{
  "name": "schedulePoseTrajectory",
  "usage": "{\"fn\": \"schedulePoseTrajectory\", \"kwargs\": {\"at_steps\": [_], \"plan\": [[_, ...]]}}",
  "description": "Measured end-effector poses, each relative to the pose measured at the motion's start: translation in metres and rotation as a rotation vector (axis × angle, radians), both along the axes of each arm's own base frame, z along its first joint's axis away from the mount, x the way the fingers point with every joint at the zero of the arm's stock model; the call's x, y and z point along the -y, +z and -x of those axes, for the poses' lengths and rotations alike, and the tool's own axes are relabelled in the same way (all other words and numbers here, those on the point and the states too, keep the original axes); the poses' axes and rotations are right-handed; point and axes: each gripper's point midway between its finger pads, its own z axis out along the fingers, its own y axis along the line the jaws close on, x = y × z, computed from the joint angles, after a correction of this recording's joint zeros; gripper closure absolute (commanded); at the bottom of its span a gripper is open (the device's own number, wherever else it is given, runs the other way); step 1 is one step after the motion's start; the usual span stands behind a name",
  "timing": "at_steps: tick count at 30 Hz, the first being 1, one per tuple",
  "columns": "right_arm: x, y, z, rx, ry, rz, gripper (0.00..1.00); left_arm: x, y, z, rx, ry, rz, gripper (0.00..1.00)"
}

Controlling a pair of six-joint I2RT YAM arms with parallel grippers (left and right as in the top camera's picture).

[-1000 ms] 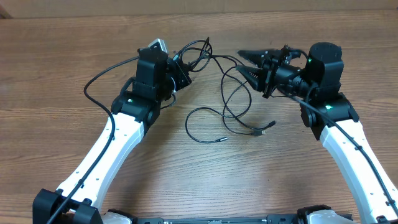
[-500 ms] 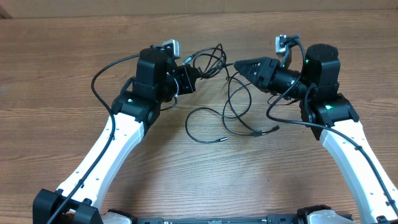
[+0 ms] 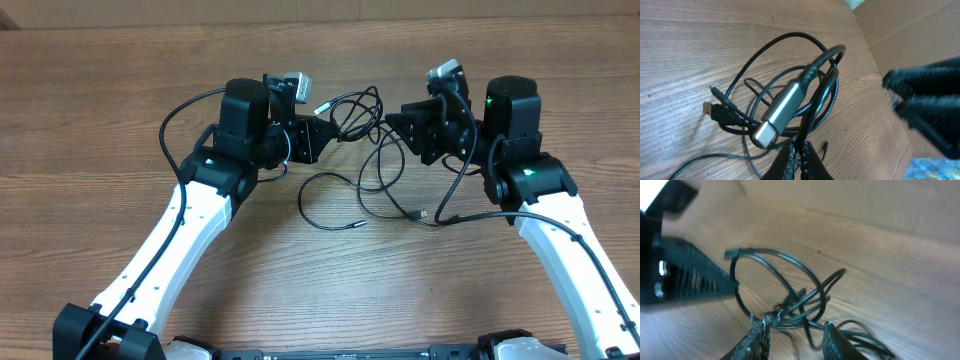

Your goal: Untangle cables

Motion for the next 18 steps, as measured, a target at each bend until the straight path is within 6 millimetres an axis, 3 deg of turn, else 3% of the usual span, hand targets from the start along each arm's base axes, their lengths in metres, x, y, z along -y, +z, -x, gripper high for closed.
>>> {"fn": "schedulePoseTrajectory", "kwargs": {"at_steps": [8,10,15,18], "plan": [[0.0,-0.034,0.033,0.118,0.275,0.263,0.61,0.005,0.001,0.007,-0.026,-0.037,0.028,0.96],[0.0,-0.035,0.035,0.171,0.325,0.307,0.57,0.008,0.003,0.01,-0.027,-0.059,0.044,0.96],[-0.001,-0.035,0.036,0.249,0.386,0.359,0.37,0.014,0.008,0.018,-0.038,-0.112,0.079,0.96],[-0.005,-0.035,0.038,0.273,0.411,0.373,0.36,0.016,0.009,0.021,-0.043,-0.129,0.09,0.95]]}}
